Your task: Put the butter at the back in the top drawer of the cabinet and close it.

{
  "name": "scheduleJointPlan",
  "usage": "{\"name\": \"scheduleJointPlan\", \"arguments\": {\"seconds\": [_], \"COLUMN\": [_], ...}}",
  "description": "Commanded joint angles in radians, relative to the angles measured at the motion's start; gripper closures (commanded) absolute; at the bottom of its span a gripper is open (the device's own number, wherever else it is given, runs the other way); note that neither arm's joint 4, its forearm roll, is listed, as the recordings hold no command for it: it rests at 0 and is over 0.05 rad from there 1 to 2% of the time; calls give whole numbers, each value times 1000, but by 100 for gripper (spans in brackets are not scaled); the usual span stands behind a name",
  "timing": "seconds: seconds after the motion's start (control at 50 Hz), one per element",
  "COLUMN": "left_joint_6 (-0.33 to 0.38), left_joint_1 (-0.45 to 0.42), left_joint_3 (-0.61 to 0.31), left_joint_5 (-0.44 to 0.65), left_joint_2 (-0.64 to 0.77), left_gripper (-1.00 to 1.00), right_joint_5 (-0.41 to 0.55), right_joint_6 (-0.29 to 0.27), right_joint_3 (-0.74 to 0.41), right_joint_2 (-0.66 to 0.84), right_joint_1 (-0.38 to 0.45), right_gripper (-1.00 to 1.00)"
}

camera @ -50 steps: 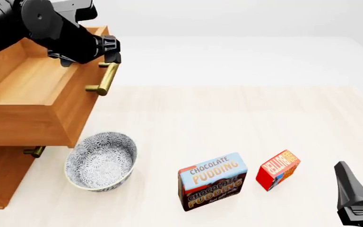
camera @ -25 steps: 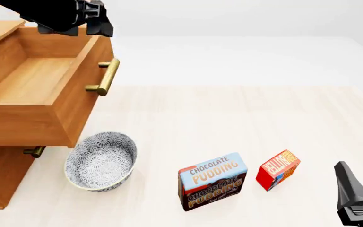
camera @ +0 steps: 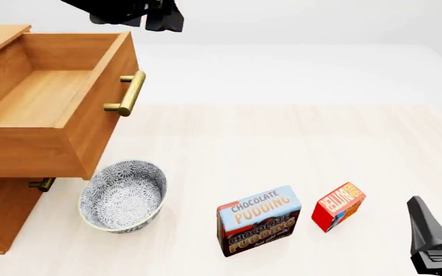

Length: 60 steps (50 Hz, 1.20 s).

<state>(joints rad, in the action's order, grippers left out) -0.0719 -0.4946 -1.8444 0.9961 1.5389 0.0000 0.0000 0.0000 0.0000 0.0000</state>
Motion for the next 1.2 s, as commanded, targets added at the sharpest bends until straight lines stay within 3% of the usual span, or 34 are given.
{"name": "scheduleJointPlan", "arguments": {"seconds": [0.02, 0.26, 0.52, 0.8, 1.2], "left_joint_6": [2, -15, -35, -48, -80], "left_joint_1": [-115, -216, -300, -342, -390], "left_joint_3": [-49, -34, -119, -231, -315], "left_joint_5": [-43, -134, -148, -120, -93], "left_joint_2": [111, 260, 429, 546, 640], "left_gripper": [-100, -100, -100, -100, -100], "right_joint_5": [0, 0, 0, 0, 0], "right_joint_6": [0, 0, 0, 0, 0], "right_joint_3": [0, 0, 0, 0, 0], "right_joint_2": [0, 0, 0, 0, 0], "right_joint_1": [0, 0, 0, 0, 0], "right_gripper": [-100, -100, -100, -100, -100]}}
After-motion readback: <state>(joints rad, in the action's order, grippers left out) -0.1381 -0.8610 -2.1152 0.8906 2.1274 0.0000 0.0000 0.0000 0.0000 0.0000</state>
